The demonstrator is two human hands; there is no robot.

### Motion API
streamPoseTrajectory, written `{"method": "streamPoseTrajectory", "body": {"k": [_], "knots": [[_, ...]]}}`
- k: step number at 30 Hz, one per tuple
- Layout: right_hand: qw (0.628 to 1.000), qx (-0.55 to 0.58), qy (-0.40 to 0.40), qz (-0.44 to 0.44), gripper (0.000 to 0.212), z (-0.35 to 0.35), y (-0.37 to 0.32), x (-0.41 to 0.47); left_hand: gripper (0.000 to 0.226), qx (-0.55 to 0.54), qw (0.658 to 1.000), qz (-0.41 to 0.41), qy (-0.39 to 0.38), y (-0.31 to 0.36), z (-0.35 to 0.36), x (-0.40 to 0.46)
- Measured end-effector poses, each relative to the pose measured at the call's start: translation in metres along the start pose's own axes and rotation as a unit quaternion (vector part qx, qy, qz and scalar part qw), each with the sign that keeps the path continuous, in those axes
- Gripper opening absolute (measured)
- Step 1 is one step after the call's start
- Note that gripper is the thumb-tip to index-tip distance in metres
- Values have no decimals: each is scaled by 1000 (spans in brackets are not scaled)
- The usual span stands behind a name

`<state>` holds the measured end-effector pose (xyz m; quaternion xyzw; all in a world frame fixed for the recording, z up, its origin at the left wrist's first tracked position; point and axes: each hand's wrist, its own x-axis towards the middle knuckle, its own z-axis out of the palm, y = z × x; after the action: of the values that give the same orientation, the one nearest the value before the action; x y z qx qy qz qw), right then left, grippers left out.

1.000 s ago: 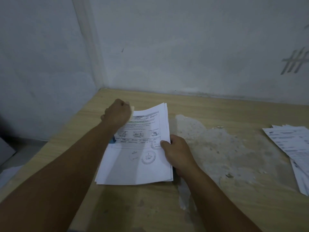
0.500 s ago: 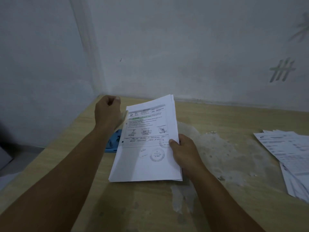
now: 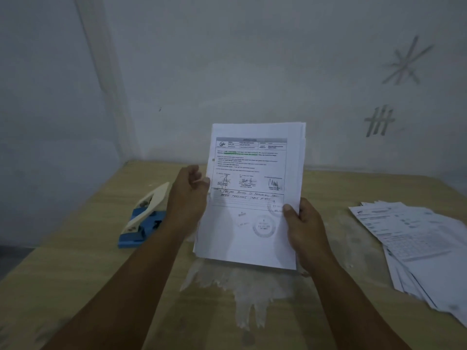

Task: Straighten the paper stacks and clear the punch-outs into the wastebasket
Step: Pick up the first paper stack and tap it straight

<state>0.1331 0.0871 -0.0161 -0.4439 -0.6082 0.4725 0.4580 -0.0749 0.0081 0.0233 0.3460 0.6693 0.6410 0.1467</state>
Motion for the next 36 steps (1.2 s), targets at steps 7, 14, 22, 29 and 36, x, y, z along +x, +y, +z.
{"method": "streamPoseTrajectory", "body": {"k": [7,14,22,29,36], "knots": [[999,35,17,-38,20,-12,-2,0,22,-53,995,-29,-80,-4,19,-10],[997,64,32,-36,21,-11,0,6,29,-63,996,28,-55,-4,30,-15],[1000,10,18,-5,19,-6,21,6,22,-16,996,0,-83,-27,43,-26],[994,-78,68,-21,12,-8,18,27,14,46,998,-15,-36,-30,54,-5],[988,-127,53,63,25,-6,28,66,26,138,985,-70,-70,-37,78,28]]}}
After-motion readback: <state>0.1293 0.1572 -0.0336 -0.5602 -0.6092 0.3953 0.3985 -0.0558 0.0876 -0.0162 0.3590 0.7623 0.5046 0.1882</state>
